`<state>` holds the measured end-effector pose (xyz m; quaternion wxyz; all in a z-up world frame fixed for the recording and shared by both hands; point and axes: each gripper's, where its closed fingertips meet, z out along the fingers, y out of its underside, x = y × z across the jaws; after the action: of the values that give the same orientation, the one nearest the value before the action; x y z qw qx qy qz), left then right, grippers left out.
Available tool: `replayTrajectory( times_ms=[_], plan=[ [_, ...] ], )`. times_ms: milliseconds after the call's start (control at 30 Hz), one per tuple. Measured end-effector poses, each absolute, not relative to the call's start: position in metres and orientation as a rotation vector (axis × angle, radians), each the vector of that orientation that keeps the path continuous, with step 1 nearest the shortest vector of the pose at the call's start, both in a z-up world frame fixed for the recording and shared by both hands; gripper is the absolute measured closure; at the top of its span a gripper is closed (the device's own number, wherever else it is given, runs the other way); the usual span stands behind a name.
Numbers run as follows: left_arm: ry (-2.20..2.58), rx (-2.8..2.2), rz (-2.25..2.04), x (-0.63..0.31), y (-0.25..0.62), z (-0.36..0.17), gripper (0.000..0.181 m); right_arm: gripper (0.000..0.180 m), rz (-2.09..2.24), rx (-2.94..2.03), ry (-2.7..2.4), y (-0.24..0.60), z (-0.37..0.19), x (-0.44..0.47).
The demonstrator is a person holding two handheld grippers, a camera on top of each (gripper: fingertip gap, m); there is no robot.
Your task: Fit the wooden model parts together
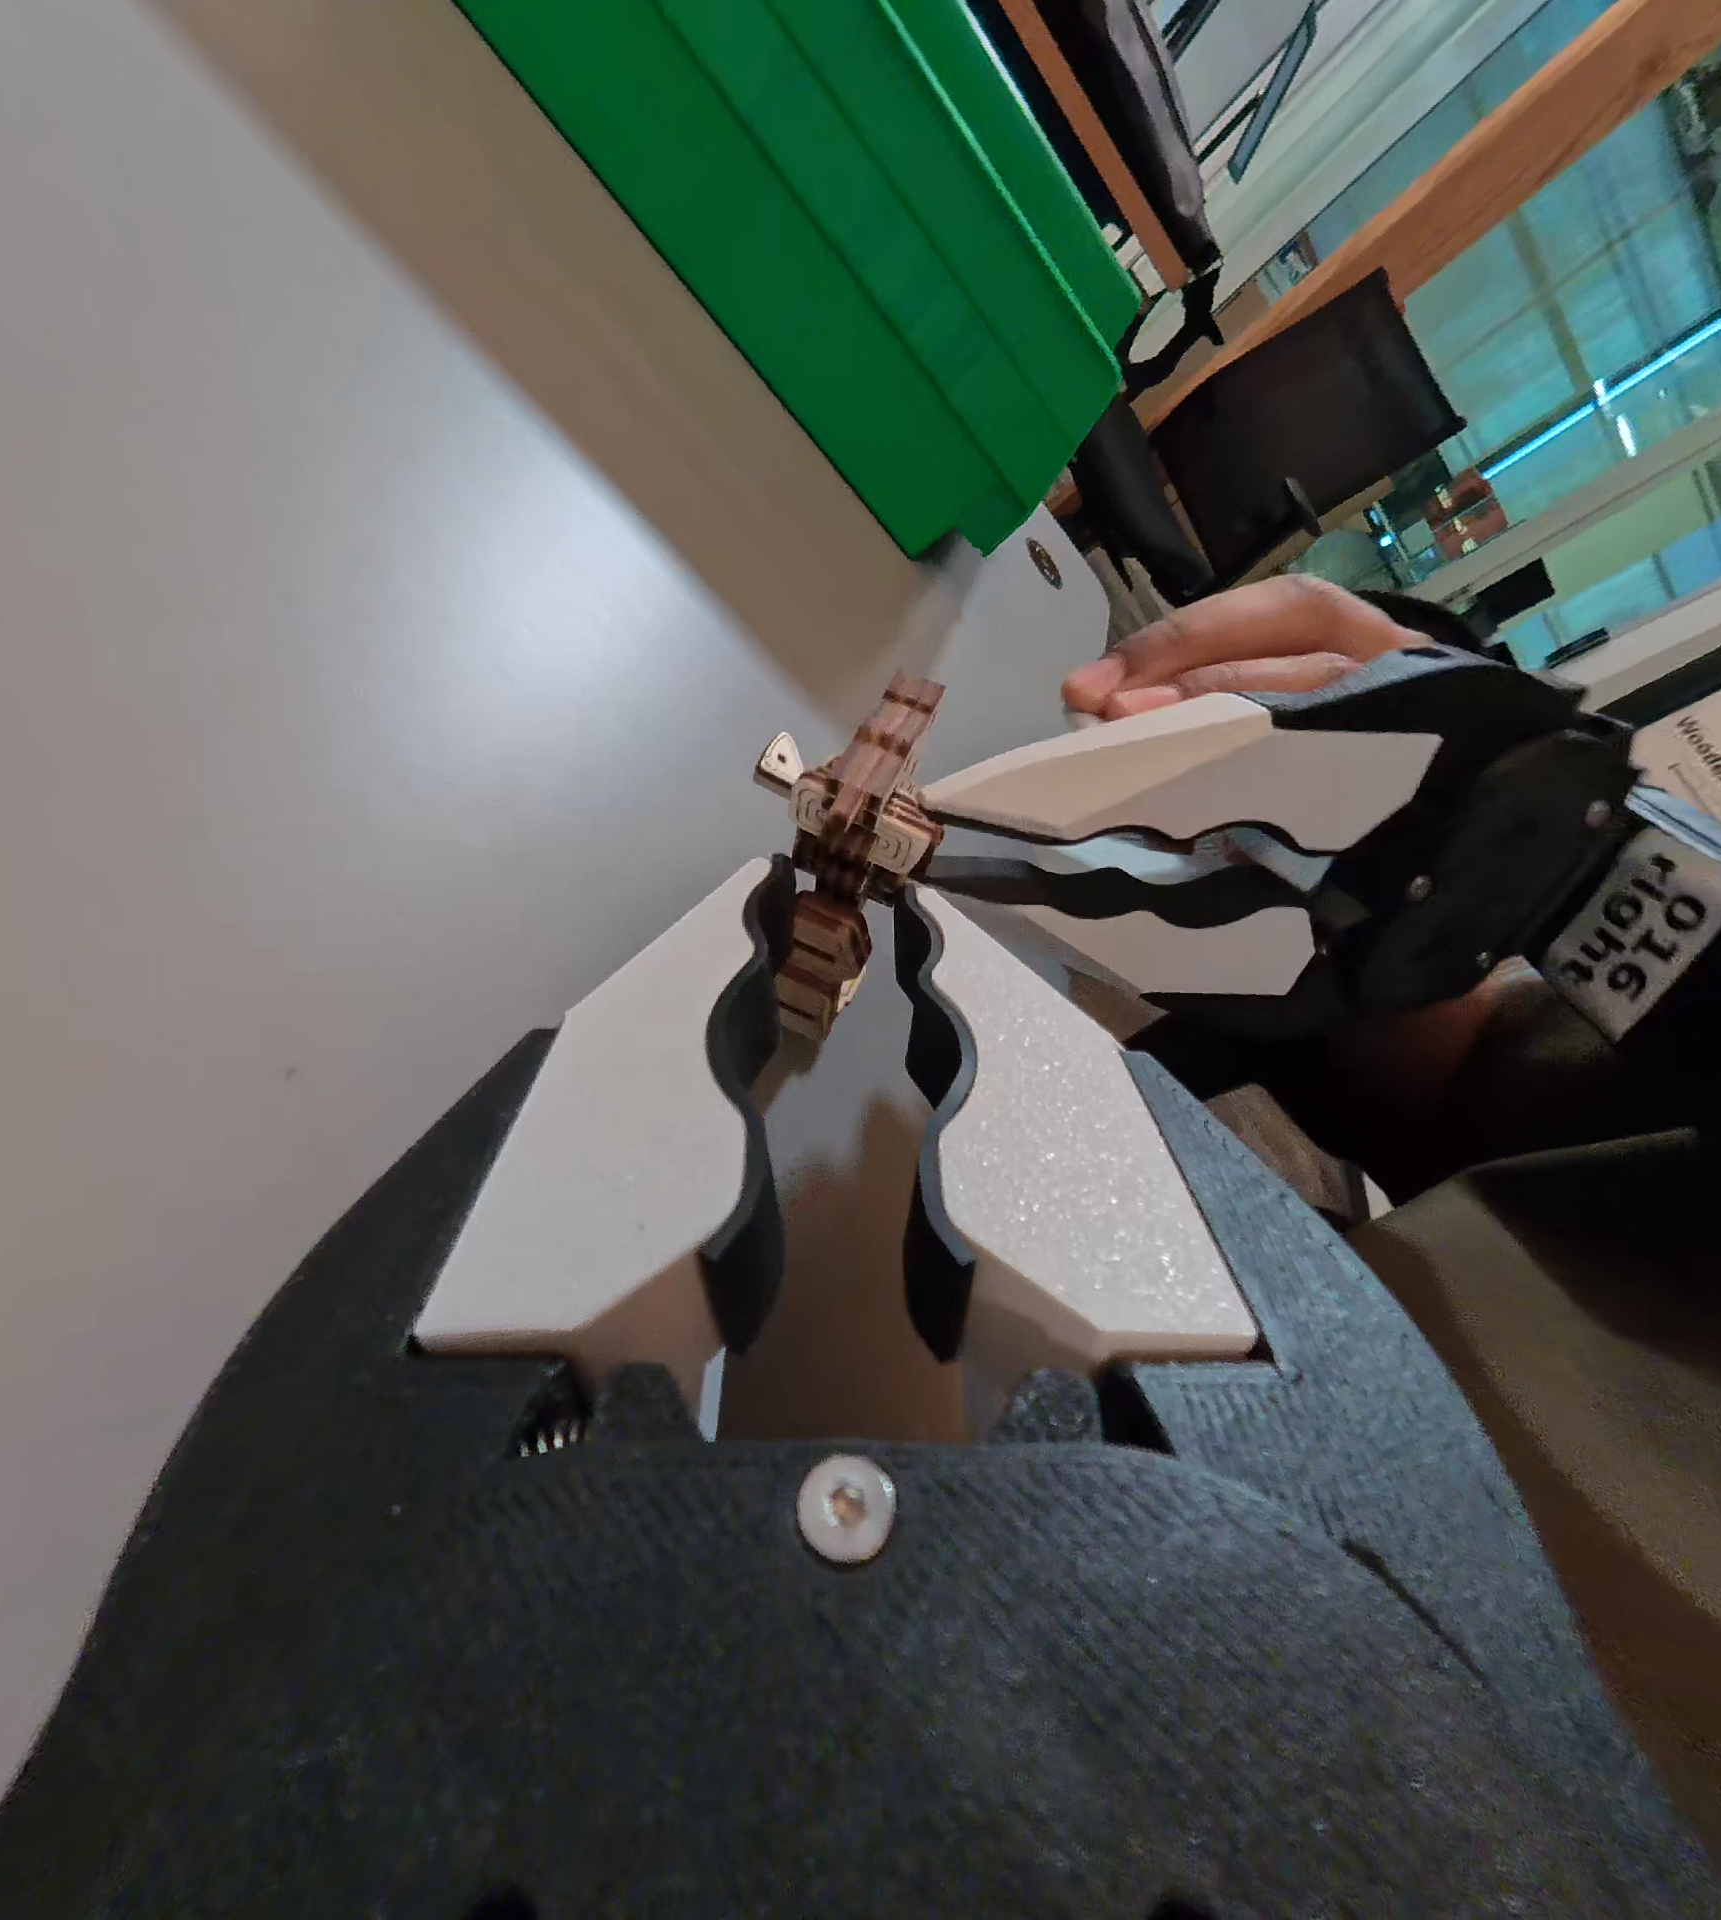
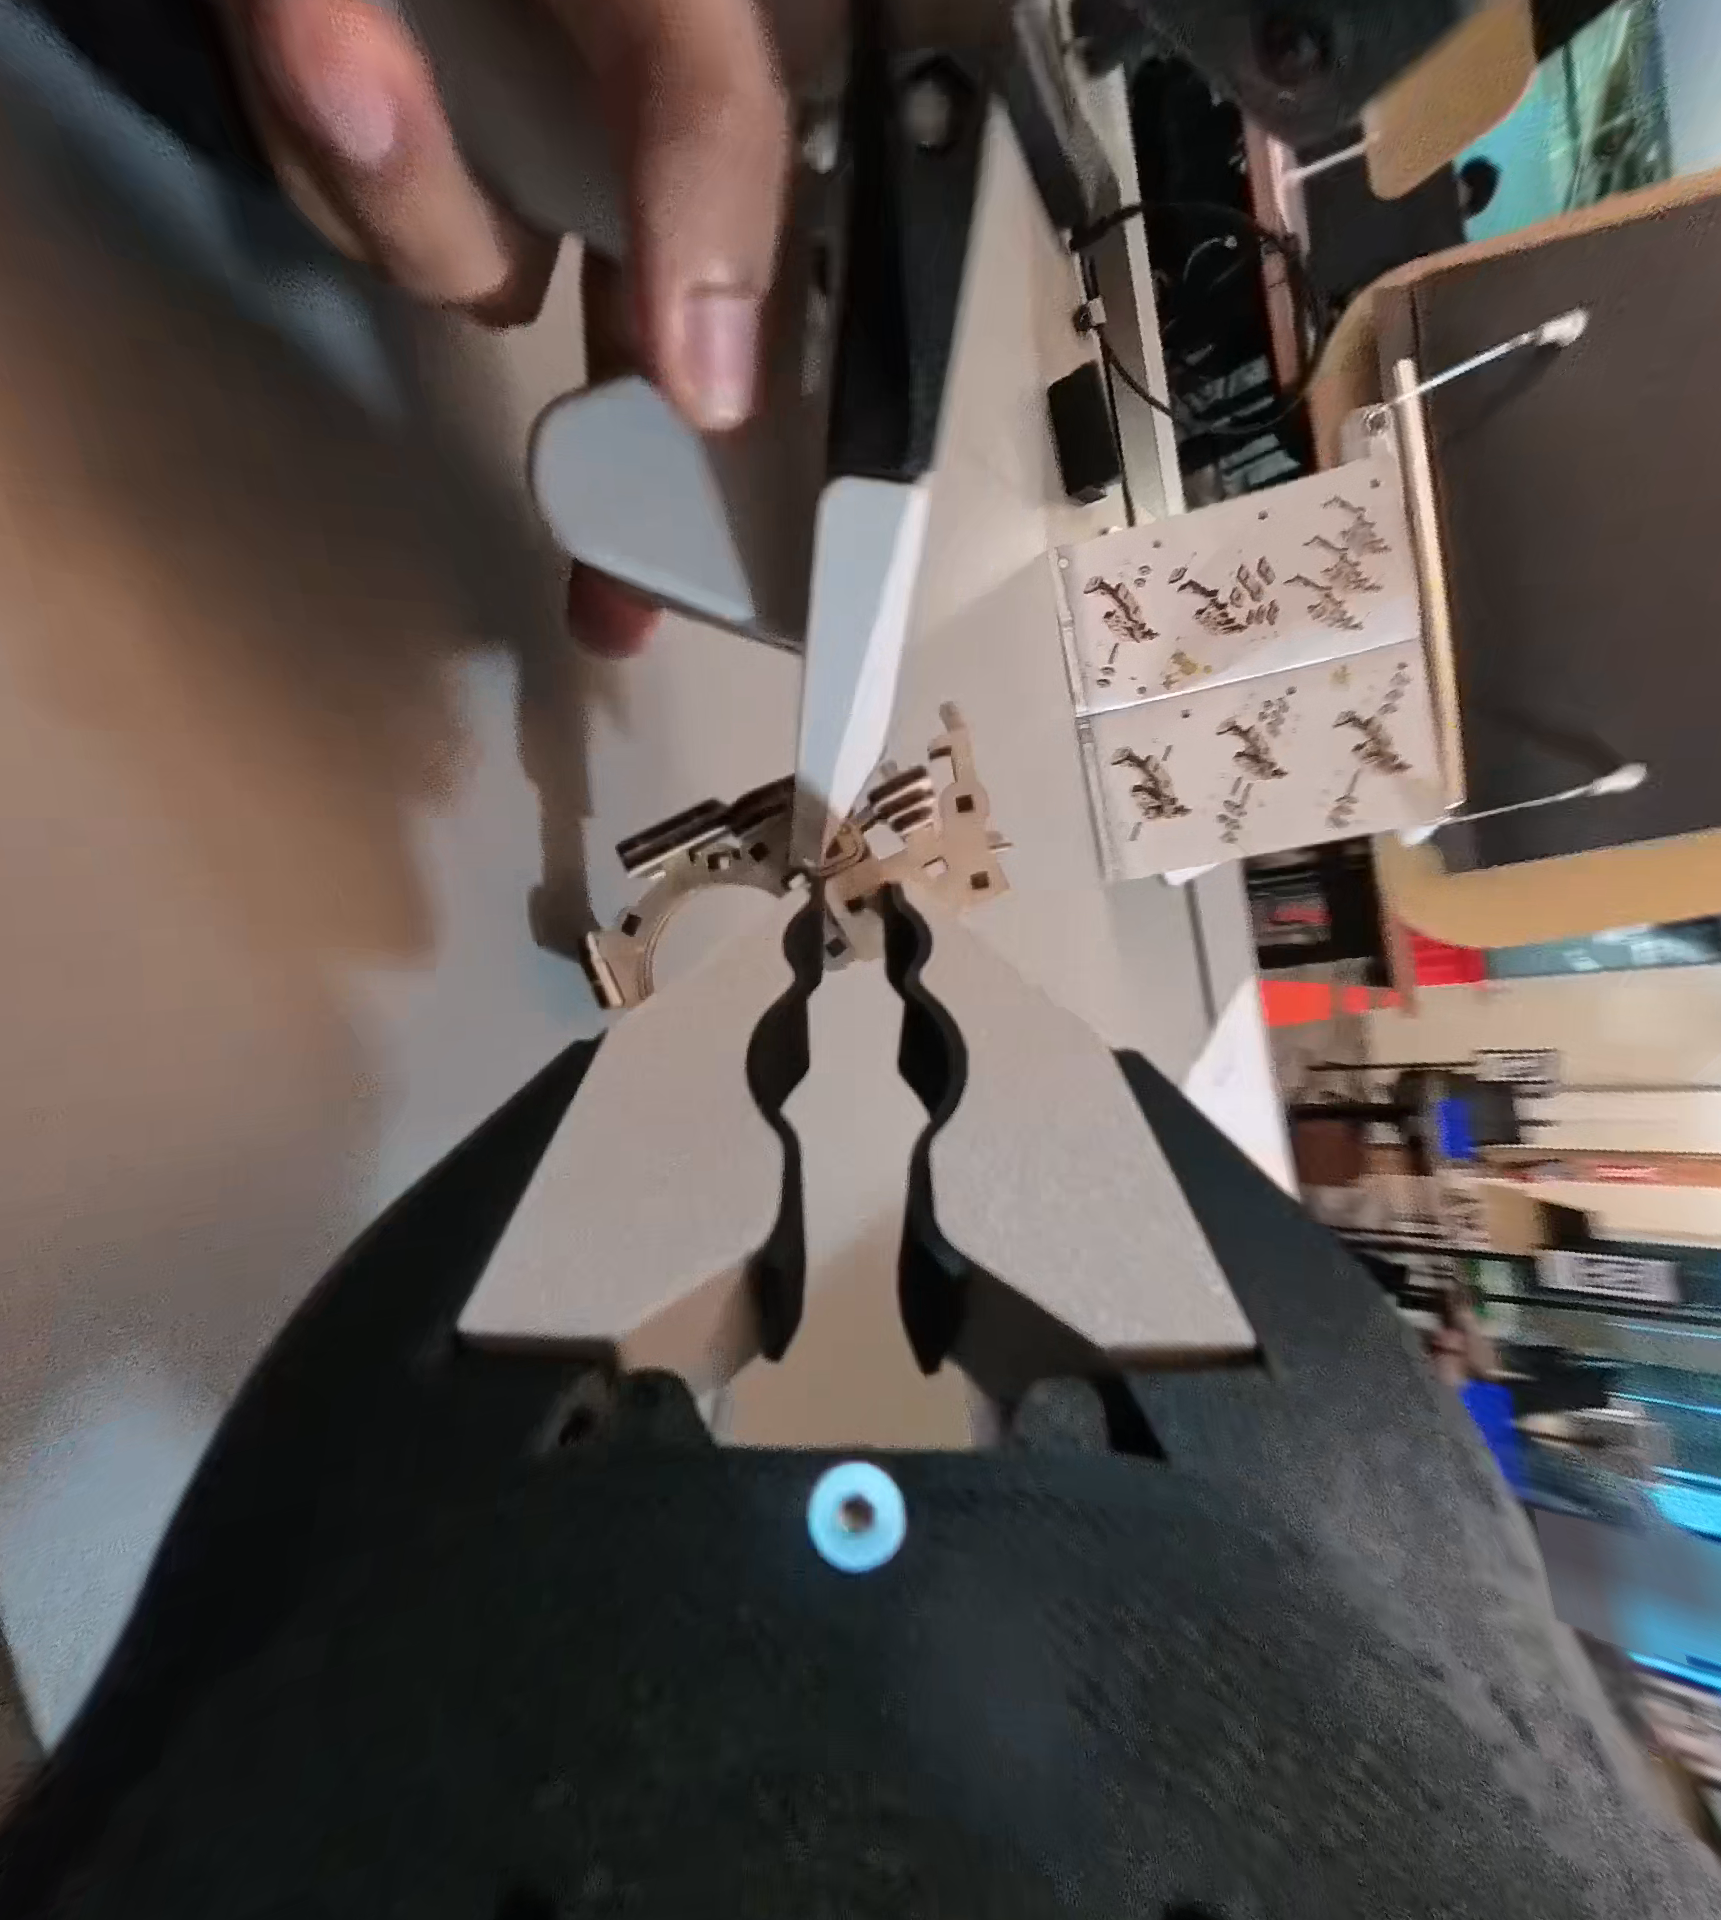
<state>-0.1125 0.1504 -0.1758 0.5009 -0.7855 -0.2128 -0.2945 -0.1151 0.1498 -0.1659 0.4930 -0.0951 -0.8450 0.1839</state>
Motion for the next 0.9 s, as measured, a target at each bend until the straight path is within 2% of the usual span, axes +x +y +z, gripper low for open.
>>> replayTrajectory(
  times_ms=[167,600,900],
  plan=[
    [-0.442,-1.821,-0.722,-0.112,0.149,-0.161,0.164,0.171,0.655,-0.342,-2.019,0.148,-0.153,-0.115],
    [-0.37,-1.645,-0.831,-0.111,0.142,-0.137,0.163,0.171,0.746,-0.26,-1.906,0.137,-0.132,-0.11],
    [-0.293,-1.656,-0.723,-0.109,0.141,-0.13,0.164,0.171,0.772,-0.204,-1.858,0.135,-0.125,-0.107]
  ],
)
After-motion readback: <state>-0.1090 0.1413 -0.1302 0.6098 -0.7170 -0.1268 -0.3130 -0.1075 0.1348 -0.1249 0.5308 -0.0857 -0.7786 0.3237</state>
